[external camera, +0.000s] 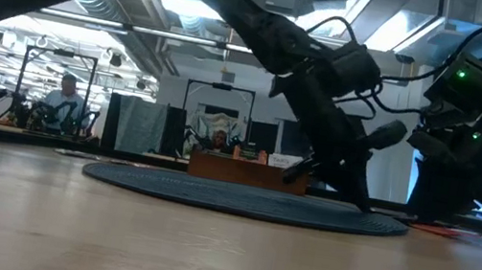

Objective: Pick & Place Tea
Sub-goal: Put the purple tea bag into the left section of the wooden organizer

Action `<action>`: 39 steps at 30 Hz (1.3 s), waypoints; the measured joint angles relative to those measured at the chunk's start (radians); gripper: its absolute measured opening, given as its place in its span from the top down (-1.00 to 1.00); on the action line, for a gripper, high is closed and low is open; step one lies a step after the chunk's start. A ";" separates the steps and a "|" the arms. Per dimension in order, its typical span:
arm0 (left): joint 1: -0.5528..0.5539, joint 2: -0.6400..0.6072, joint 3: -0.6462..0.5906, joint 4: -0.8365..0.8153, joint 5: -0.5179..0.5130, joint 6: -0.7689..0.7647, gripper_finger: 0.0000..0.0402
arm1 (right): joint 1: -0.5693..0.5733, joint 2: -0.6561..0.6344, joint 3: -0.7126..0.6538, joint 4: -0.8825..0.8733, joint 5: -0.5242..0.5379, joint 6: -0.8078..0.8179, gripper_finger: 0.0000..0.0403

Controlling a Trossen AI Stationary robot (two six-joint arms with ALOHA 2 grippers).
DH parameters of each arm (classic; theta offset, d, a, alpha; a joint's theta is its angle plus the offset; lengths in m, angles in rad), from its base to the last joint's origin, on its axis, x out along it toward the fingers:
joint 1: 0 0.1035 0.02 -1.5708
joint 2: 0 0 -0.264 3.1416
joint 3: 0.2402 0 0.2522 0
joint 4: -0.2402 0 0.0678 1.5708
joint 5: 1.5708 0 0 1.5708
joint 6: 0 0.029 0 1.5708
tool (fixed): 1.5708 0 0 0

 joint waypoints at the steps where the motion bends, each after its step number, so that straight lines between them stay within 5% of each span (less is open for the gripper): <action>1: -0.001 0.000 0.000 -0.005 0.002 0.000 0.98 | 0.000 0.000 0.000 0.000 0.000 0.000 0.17; 18: 0.021 -0.008 -0.001 0.069 0.035 0.042 0.89 | 0.001 0.000 0.001 -0.011 -0.001 -0.008 0.17; 32: 0.032 0.018 0.000 0.090 -0.008 0.017 0.42 | 0.000 -0.001 0.003 -0.025 -0.016 0.127 0.17; 39: 0.032 0.040 0.003 0.112 0.049 -0.008 0.33 | -0.001 0.011 0.006 -0.048 -0.050 0.229 0.17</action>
